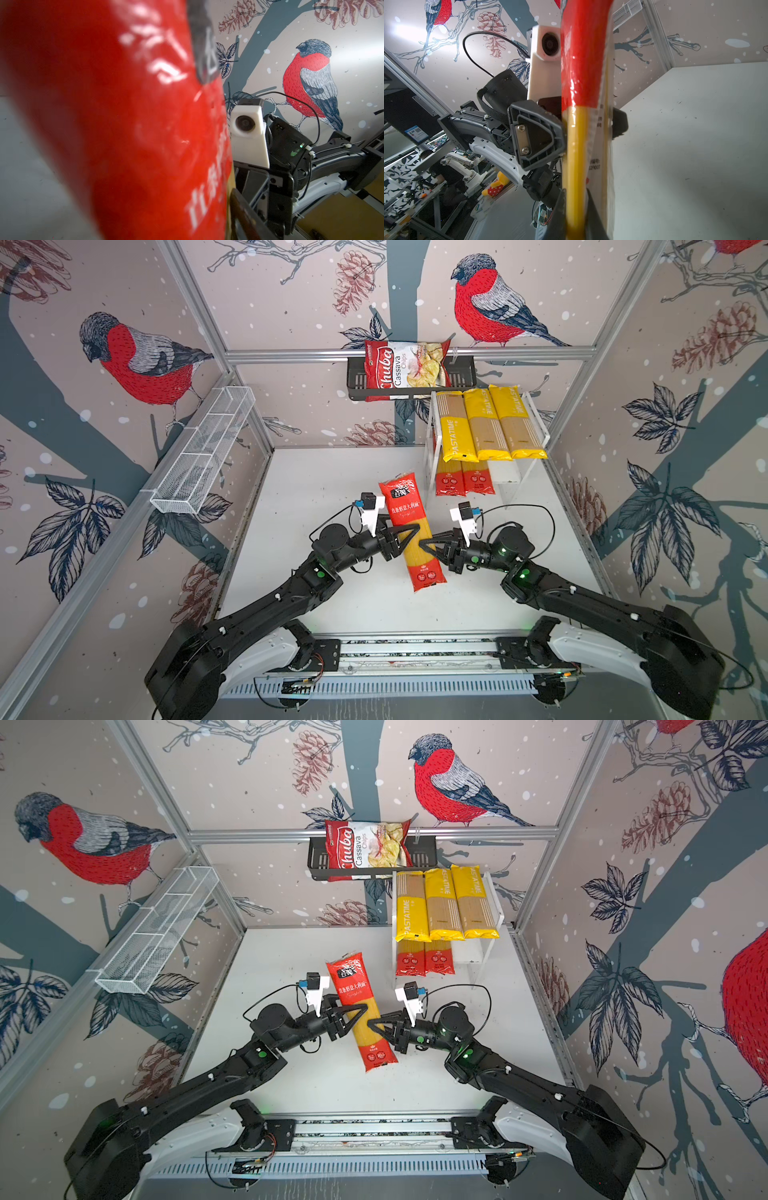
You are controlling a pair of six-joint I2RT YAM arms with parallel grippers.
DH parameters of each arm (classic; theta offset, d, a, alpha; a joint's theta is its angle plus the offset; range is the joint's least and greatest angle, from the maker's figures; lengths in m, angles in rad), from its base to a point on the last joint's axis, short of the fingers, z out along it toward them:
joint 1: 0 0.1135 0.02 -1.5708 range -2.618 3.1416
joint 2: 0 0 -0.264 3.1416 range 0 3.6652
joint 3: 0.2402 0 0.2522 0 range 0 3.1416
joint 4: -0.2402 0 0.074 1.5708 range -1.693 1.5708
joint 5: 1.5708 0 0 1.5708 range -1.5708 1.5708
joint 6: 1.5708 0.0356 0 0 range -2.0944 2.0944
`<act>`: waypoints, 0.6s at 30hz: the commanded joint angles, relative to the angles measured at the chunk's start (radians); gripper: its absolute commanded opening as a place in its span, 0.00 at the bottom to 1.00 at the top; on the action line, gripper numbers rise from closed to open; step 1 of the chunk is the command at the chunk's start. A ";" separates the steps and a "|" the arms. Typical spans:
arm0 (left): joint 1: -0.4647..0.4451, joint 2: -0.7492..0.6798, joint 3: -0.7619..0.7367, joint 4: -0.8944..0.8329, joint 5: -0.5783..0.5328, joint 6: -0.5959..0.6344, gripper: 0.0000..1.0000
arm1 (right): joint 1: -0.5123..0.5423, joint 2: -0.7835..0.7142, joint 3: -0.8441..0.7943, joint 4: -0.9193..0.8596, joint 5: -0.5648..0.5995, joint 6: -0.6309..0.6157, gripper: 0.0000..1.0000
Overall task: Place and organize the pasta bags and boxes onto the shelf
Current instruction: 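Lift the red pack upright and carry it toward the shelf with both grippers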
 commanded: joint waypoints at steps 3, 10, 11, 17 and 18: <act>0.000 0.046 0.025 0.127 0.074 -0.029 0.36 | -0.004 -0.008 -0.002 0.161 0.009 0.014 0.04; 0.000 0.081 0.031 0.167 0.068 -0.070 0.24 | -0.012 -0.006 -0.028 0.131 0.060 0.036 0.16; 0.001 0.090 0.032 0.177 0.064 -0.085 0.23 | -0.012 -0.008 -0.036 0.126 0.064 0.041 0.17; 0.000 0.164 0.025 0.305 0.075 -0.193 0.16 | -0.012 -0.052 -0.093 0.077 0.126 0.058 0.37; -0.001 0.178 0.025 0.317 0.076 -0.213 0.15 | -0.015 -0.065 -0.098 0.061 0.141 0.054 0.41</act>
